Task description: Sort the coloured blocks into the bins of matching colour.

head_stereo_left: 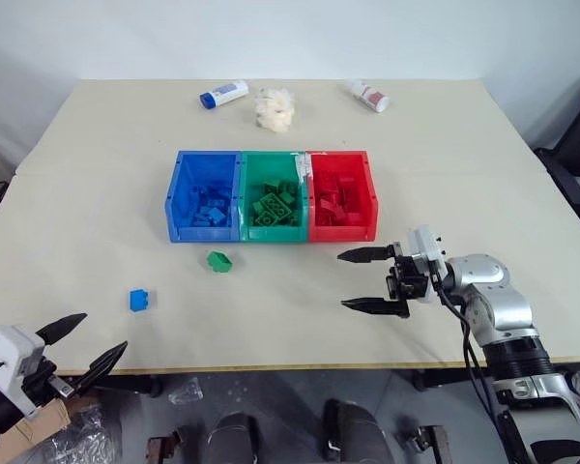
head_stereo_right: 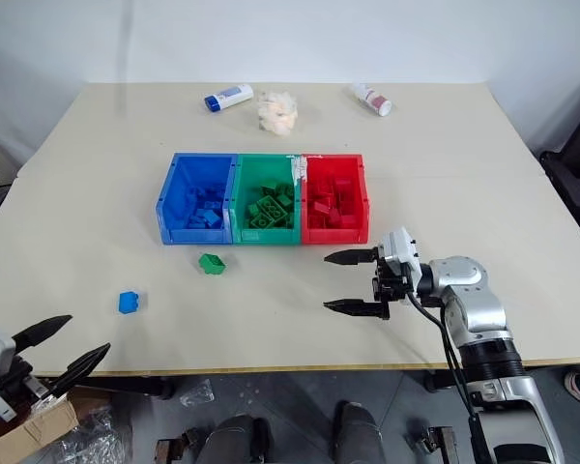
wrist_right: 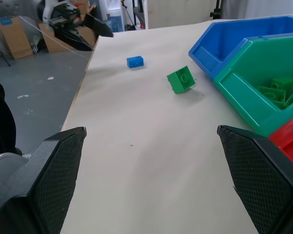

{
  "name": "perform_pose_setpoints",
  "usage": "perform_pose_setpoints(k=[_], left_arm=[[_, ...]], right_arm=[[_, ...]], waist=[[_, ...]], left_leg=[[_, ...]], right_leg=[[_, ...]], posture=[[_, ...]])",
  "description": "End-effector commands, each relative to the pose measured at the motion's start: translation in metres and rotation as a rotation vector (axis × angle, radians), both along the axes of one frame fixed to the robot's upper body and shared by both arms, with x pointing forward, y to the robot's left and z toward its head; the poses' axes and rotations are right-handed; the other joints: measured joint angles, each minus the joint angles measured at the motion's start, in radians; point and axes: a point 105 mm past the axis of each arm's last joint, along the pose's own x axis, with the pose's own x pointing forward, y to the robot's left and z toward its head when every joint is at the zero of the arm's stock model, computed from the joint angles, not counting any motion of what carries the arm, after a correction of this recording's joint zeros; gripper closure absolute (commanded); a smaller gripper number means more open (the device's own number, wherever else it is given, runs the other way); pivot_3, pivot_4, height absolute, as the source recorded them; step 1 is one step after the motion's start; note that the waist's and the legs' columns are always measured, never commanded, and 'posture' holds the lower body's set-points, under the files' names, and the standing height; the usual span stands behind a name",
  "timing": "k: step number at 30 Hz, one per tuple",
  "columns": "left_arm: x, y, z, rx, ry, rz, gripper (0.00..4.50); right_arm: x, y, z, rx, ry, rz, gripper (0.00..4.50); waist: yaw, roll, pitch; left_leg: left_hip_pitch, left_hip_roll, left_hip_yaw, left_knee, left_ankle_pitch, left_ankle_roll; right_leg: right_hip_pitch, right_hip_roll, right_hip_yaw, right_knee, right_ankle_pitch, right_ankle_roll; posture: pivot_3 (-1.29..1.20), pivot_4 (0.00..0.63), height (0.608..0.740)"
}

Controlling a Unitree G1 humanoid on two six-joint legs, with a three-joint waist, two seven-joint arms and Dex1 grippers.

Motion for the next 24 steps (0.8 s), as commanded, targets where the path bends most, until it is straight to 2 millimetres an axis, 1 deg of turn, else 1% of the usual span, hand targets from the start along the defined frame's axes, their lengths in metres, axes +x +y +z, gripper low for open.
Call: perform_pose_setpoints(k=[1, 5, 8, 12, 14, 17, 18, 19, 24], left_arm=[[0.005, 0.002, 0.004, 0.017, -0.042, 0.009, 0.01], [0.028, -0.004, -0.008, 0.016, -0.037, 0.004, 0.01], [0.047, -0.015, -0.018, -0.004, -0.04, -0.029, 0.01], [0.059, -0.015, -0.029, 0.005, -0.031, -0.019, 0.01], [0.064, -0.019, -0.031, -0.004, -0.03, -0.039, 0.01], [0.065, -0.025, -0.033, -0.032, -0.025, -0.084, 0.01], [0.065, -0.026, -0.033, -0.044, -0.021, -0.092, 0.42], [0.065, -0.028, -0.033, -0.054, -0.017, -0.104, 0.62], [0.065, -0.028, -0.032, -0.062, -0.016, -0.118, 2.2]], right_arm=[[0.0, 0.004, 0.005, 0.005, -0.02, 0.023, 0.0], [0.0, 0.006, 0.004, 0.003, -0.02, 0.024, 0.0], [0.001, 0.006, 0.006, 0.006, -0.028, 0.017, 0.0], [0.0, 0.003, 0.007, 0.003, -0.033, 0.0, 0.0], [0.0, 0.001, 0.007, 0.002, -0.033, -0.009, 0.0], [0.0, -0.001, 0.007, -0.001, -0.034, -0.019, 0.0], [-0.001, -0.001, 0.007, -0.001, -0.034, -0.022, 0.0], [0.0, -0.002, 0.007, -0.001, -0.035, -0.027, 0.0], [0.0, -0.004, 0.007, -0.004, -0.036, -0.037, 0.0]], waist=[[-0.001, 0.0, 0.0], [-0.001, 0.0, 0.0], [-0.001, 0.0, 0.0], [-0.003, 0.0, 0.0], [-0.003, 0.0, 0.0], [-0.002, 0.0, 0.0], [-0.002, 0.0, 0.0], [-0.002, 0.0, 0.0], [-0.002, 0.0, 0.0]], left_leg=[[0.0, 0.0, 0.0, 0.0, 0.0, 0.0], [0.0, 0.0, 0.0, 0.0, 0.0, 0.0], [0.0, 0.0, 0.001, 0.0, 0.0, 0.0], [0.0, 0.0, 0.001, 0.0, 0.0, -0.001], [0.0, 0.001, 0.002, 0.0, 0.0, -0.001], [0.0, 0.001, 0.002, 0.0, 0.0, -0.001], [0.0, 0.001, 0.002, 0.0, 0.0, -0.001], [0.0, 0.001, 0.002, 0.0, 0.0, -0.001], [0.0, 0.001, 0.002, 0.0, 0.0, -0.001]], right_leg=[[0.0, 0.0, 0.0, 0.0, 0.0, 0.0], [0.0, 0.0, 0.0, 0.001, 0.0, 0.0], [0.0, 0.001, 0.0, 0.005, 0.0, 0.0], [0.0, 0.001, 0.0, 0.005, 0.0, 0.0], [-0.001, 0.001, 0.0, 0.005, 0.0, 0.0], [-0.001, 0.001, 0.0, 0.006, 0.0, 0.0], [-0.001, 0.001, 0.0, 0.005, 0.0, 0.0], [-0.001, 0.001, 0.0, 0.005, 0.0, 0.0], [-0.001, 0.001, 0.0, 0.006, 0.0, 0.0]], posture=[[0.0, 0.15, 0.74], [0.0, 0.15, 0.74], [0.0, 0.15, 0.74], [0.0, 0.15, 0.74], [0.0, 0.15, 0.74], [0.0, 0.15, 0.74], [0.0, 0.15, 0.74], [0.0, 0.15, 0.74], [0.0, 0.15, 0.74]])
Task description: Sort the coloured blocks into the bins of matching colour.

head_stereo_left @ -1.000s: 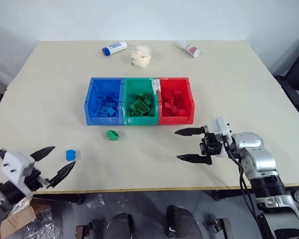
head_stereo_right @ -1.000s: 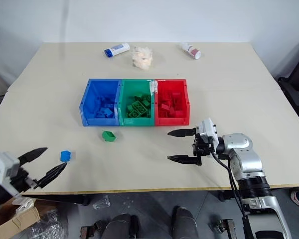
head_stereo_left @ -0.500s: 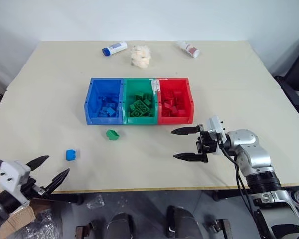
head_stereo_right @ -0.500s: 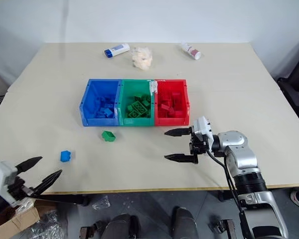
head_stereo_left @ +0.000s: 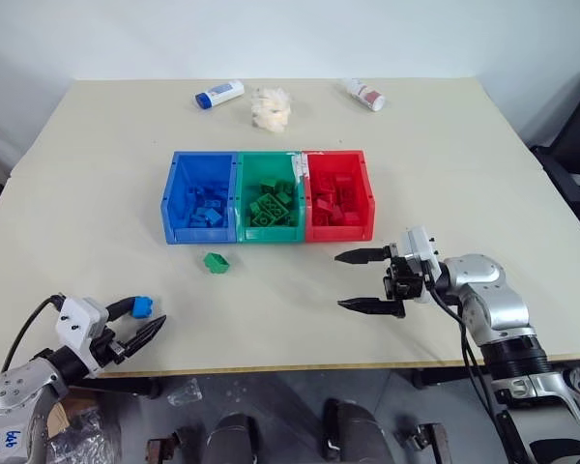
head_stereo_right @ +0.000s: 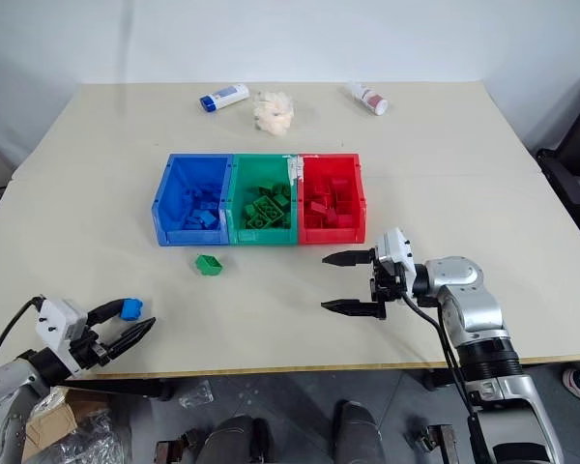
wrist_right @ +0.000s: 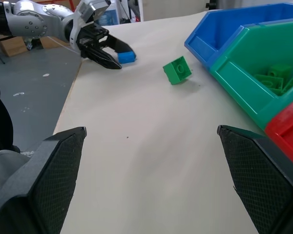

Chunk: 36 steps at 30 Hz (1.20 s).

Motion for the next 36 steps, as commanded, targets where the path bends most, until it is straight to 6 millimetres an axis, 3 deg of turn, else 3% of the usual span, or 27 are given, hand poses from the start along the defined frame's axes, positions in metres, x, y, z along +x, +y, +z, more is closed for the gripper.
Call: perform_pose_setpoints(k=[1, 3, 6, 11, 15, 21, 23, 25, 30, 34, 36], left_arm=[[-0.001, 0.002, 0.004, 0.004, -0.008, -0.005, 2.55], [0.0, 0.001, 0.006, 0.006, -0.011, -0.01, 3.02], [0.004, -0.006, 0.013, 0.009, -0.024, -0.037, 3.02], [0.029, -0.032, 0.047, 0.011, -0.123, -0.105, 3.02], [0.066, -0.058, 0.089, -0.027, -0.259, -0.174, 3.02], [0.128, -0.071, 0.118, -0.017, -0.364, -0.135, 3.02], [0.151, -0.069, 0.126, -0.073, -0.378, -0.074, 2.29], [0.162, -0.072, 0.124, -0.088, -0.359, -0.083, 1.73], [0.154, -0.079, 0.116, -0.063, -0.337, -0.184, 0.11], [0.125, -0.065, 0.11, -0.037, -0.315, -0.25, 0.05], [0.097, -0.055, 0.103, -0.022, -0.286, -0.299, 0.05]], right_arm=[[-0.001, -0.005, 0.011, 0.012, -0.051, -0.015, 0.0], [-0.001, -0.005, 0.011, 0.011, -0.051, -0.017, 0.0], [-0.001, -0.006, 0.01, 0.011, -0.052, -0.023, 0.0], [0.0, -0.005, 0.009, 0.02, -0.06, -0.041, 0.0], [-0.001, -0.005, 0.008, 0.027, -0.062, -0.055, 0.0], [-0.004, -0.005, 0.006, 0.036, -0.063, -0.07, 0.0], [-0.004, -0.004, 0.005, 0.04, -0.064, -0.076, 0.0], [-0.005, -0.004, 0.005, 0.043, -0.066, -0.082, 0.0], [-0.008, -0.011, 0.003, 0.04, -0.063, -0.106, 0.0], [-0.011, -0.012, 0.001, 0.037, -0.054, -0.11, 0.0], [-0.012, -0.012, 0.0, 0.034, -0.049, -0.105, 0.0]], waist=[[0.0, 0.0, 0.0], [0.0, 0.0, 0.0], [0.0, 0.0, 0.0], [0.01, 0.0, 0.0], [0.019, 0.0, 0.0], [0.026, 0.0, 0.0], [0.024, -0.001, 0.0], [0.021, -0.001, 0.0], [0.01, -0.001, 0.0], [-0.004, -0.001, 0.0], [-0.007, -0.001, 0.0]], left_leg=[[0.0, 0.0, 0.0, 0.0, 0.0, 0.0], [0.0, 0.0, 0.0, 0.0, 0.0, 0.0], [0.0, 0.0, 0.0, 0.0, 0.0, 0.0], [0.0, 0.0, -0.001, 0.001, 0.0, 0.0], [0.0, 0.0, -0.001, 0.001, 0.0, -0.001], [0.0, -0.001, 0.0, 0.001, 0.001, -0.001], [0.0, -0.001, 0.0, 0.001, 0.001, -0.001], [0.0, -0.001, 0.0, 0.001, 0.001, -0.001], [-0.001, -0.001, 0.001, 0.0, 0.001, -0.001], [0.0, -0.001, 0.001, 0.0, 0.001, -0.001], [0.0, -0.001, 0.001, 0.0, 0.001, -0.001]], right_leg=[[0.0, 0.0, 0.0, 0.0, 0.0, 0.0], [0.0, 0.0, 0.0, 0.0, 0.0, 0.0], [0.0, 0.0, 0.0, 0.0, 0.0, 0.0], [0.001, 0.0, 0.0, 0.0, 0.0, 0.0], [0.001, 0.0, 0.0, 0.001, 0.0, 0.0], [0.001, 0.001, 0.0, 0.0, 0.0, 0.001], [0.001, 0.001, 0.0, 0.0, 0.001, 0.001], [0.001, 0.001, 0.0, 0.0, 0.001, 0.001], [0.001, 0.001, 0.0, -0.002, 0.001, 0.001], [0.001, 0.001, 0.001, -0.001, 0.001, 0.002], [0.001, 0.001, 0.001, -0.001, 0.001, 0.002]], posture=[[0.0, 0.15, 0.74], [0.0, 0.15, 0.74], [0.0, 0.15, 0.74], [0.0, 0.15, 0.74], [0.0, 0.15, 0.74], [0.0, 0.15, 0.74], [0.0, 0.15, 0.74], [0.0, 0.15, 0.74], [0.0, 0.15, 0.74], [0.0, 0.15, 0.74], [0.0, 0.15, 0.74]])
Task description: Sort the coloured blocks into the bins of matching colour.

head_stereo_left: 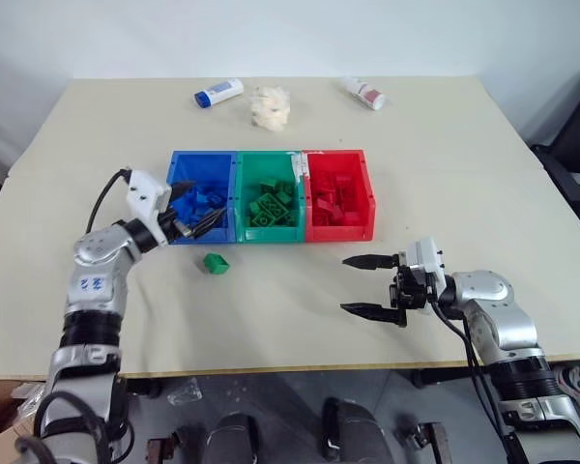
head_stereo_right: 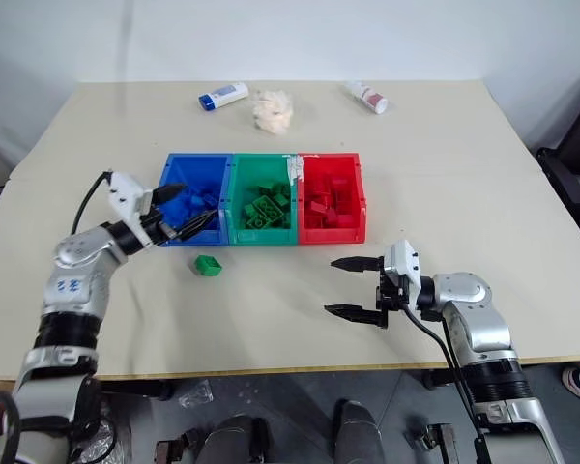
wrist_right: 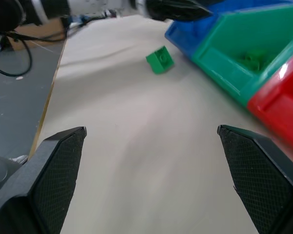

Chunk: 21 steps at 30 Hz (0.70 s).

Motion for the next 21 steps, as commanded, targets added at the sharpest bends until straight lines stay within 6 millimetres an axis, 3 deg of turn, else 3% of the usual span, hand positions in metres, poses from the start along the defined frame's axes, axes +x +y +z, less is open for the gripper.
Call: perform_pose_setpoints(k=[1, 4, 10, 15, 21], left_arm=[[-0.041, 0.012, 0.008, 0.021, -0.017, -0.086, 0.05], [-0.085, 0.031, -0.012, 0.09, 0.075, -0.103, 0.05], [-0.132, 0.073, -0.04, 0.116, 0.2, -0.009, 0.05], [-0.14, 0.076, -0.043, 0.111, 0.206, 0.015, 0.05], [-0.125, 0.053, -0.044, 0.087, 0.174, -0.025, 0.05]], right_arm=[[-0.003, -0.002, 0.013, 0.016, -0.047, 0.009, 0.0], [-0.003, -0.002, 0.013, 0.013, -0.045, 0.018, 0.0], [-0.002, -0.001, 0.015, 0.013, -0.045, 0.045, 0.0], [0.0, -0.001, 0.015, 0.013, -0.046, 0.05, 0.0], [0.001, -0.001, 0.016, 0.014, -0.051, 0.053, 0.0]], waist=[[-0.004, 0.0, 0.0], [-0.004, 0.0, 0.0], [0.012, 0.0, 0.0], [0.018, 0.001, 0.0], [0.016, 0.001, 0.0]], left_leg=[[0.0, 0.0, 0.0, 0.0, 0.0, 0.0], [0.001, 0.001, 0.001, -0.001, 0.0, 0.0], [0.001, 0.001, 0.001, 0.001, -0.001, 0.001], [0.001, 0.001, 0.001, 0.001, -0.001, 0.001], [0.001, 0.001, 0.001, 0.001, -0.001, 0.001]], right_leg=[[0.0, 0.0, 0.001, 0.0, 0.0, 0.0], [-0.001, 0.0, 0.002, 0.0, 0.0, 0.0], [0.0, 0.0, 0.002, 0.0, 0.0, -0.001], [-0.001, 0.0, 0.002, 0.0, 0.0, -0.001], [-0.001, 0.0, 0.002, 0.001, 0.0, -0.001]], posture=[[0.0, 0.15, 0.74], [0.0, 0.15, 0.74], [0.0, 0.15, 0.74], [0.0, 0.15, 0.74], [0.0, 0.15, 0.74]])
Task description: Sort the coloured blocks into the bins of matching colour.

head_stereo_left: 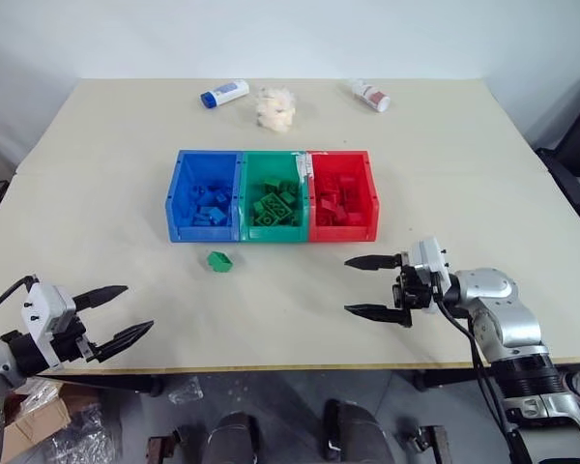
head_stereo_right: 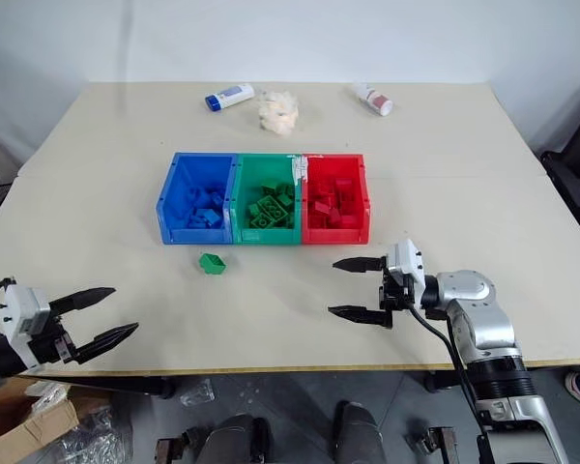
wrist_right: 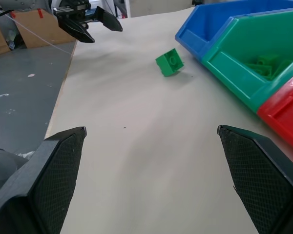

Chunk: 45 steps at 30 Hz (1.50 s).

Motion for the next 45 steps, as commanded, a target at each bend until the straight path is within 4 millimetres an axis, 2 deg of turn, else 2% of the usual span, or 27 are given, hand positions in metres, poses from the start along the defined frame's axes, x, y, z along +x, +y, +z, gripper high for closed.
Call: perform_pose_setpoints(k=[1, 5, 8, 11, 19, 24, 27, 34, 35, 40, 45], left_arm=[[0.01, -0.02, 0.007, -0.012, -0.051, -0.048, 0.05], [0.023, -0.035, 0.007, -0.023, -0.073, -0.077, 0.05], [0.042, -0.059, 0.002, -0.035, -0.107, -0.125, 0.05], [0.052, -0.072, -0.004, -0.034, -0.11, -0.144, 0.05], [0.084, -0.089, -0.025, -0.02, -0.086, -0.146, 0.05], [0.094, -0.099, -0.034, -0.022, -0.067, -0.177, 0.05], [0.096, -0.105, -0.036, -0.024, -0.062, -0.197, 0.63], [0.094, -0.113, -0.031, -0.071, -0.093, -0.254, 2.9], [0.091, -0.114, -0.031, -0.068, -0.09, -0.272, 3.02], [0.084, -0.127, -0.019, -0.062, -0.102, -0.334, 3.01], [0.092, -0.156, 0.018, -0.075, -0.199, -0.358, 3.01]], right_arm=[[0.0, -0.001, 0.011, 0.021, -0.043, 0.011, 0.0], [0.001, -0.001, 0.011, 0.019, -0.044, 0.008, 0.0], [0.0, -0.002, 0.014, 0.027, -0.046, 0.012, 0.0], [0.0, -0.001, 0.015, 0.033, -0.047, 0.014, 0.0], [0.001, 0.0, 0.015, 0.042, -0.051, -0.009, 0.0], [-0.001, -0.002, 0.012, 0.039, -0.049, -0.023, 0.0], [-0.002, -0.003, 0.012, 0.04, -0.049, -0.03, 0.0], [-0.003, -0.005, 0.011, 0.038, -0.048, -0.043, 0.0], [-0.003, -0.006, 0.011, 0.037, -0.047, -0.045, 0.0], [-0.003, -0.011, 0.014, 0.047, -0.054, -0.067, 0.0], [-0.003, -0.022, 0.027, 0.128, -0.073, -0.14, 0.0]], waist=[[0.001, 0.0, 0.0], [-0.003, 0.0, 0.0], [-0.002, 0.0, 0.0], [-0.002, 0.0, 0.0], [-0.006, 0.0, 0.0], [-0.001, 0.0, 0.0], [0.007, 0.001, -0.001], [0.019, 0.001, -0.001], [0.018, 0.001, -0.001], [0.016, 0.001, -0.001], [0.02, 0.001, -0.001]], left_leg=[[0.0, 0.0, 0.0, 0.0, 0.0, 0.0], [0.0, 0.0, 0.0, 0.0, 0.0, 0.0], [0.0, 0.0, 0.0, 0.0, 0.0, 0.0], [0.0, 0.0, 0.0, 0.001, 0.0, 0.0], [0.0, 0.0, 0.001, 0.001, 0.0, 0.0], [0.0, -0.001, 0.001, 0.001, 0.0, 0.0], [0.001, -0.001, 0.001, 0.001, 0.0, 0.0], [0.001, -0.001, 0.001, 0.002, 0.0, 0.0], [0.001, -0.001, 0.001, 0.002, 0.0, 0.0], [0.001, -0.001, 0.001, 0.002, 0.0, 0.0], [0.0, -0.001, 0.0, 0.002, 0.0, 0.0]], right_leg=[[0.0, 0.0, 0.0, 0.0, 0.0, 0.0], [0.0, 0.0, 0.0, 0.0, 0.0, 0.0], [0.0, 0.0, 0.0, 0.0, 0.0, 0.0], [0.001, 0.0, 0.0, 0.0, 0.0, 0.0], [0.001, 0.0, 0.0, 0.0, 0.0, 0.0], [0.001, 0.0, 0.0, 0.0, 0.0, 0.001], [0.001, 0.0, 0.0, 0.0, 0.0, 0.001], [0.002, 0.0, 0.0, 0.0, 0.0, 0.001], [0.002, 0.0, 0.0, 0.0, 0.0, 0.001], [0.002, 0.0, 0.0, 0.0, 0.001, 0.001], [0.002, 0.0, 0.0, 0.0, 0.001, 0.001]], posture=[[0.0, 0.15, 0.74], [0.0, 0.15, 0.74], [0.0, 0.15, 0.74], [0.0, 0.15, 0.74], [0.0, 0.15, 0.74], [0.0, 0.15, 0.74], [0.0, 0.15, 0.74], [0.0, 0.15, 0.74], [0.0, 0.15, 0.74], [0.0, 0.15, 0.74], [0.0, 0.15, 0.74]])
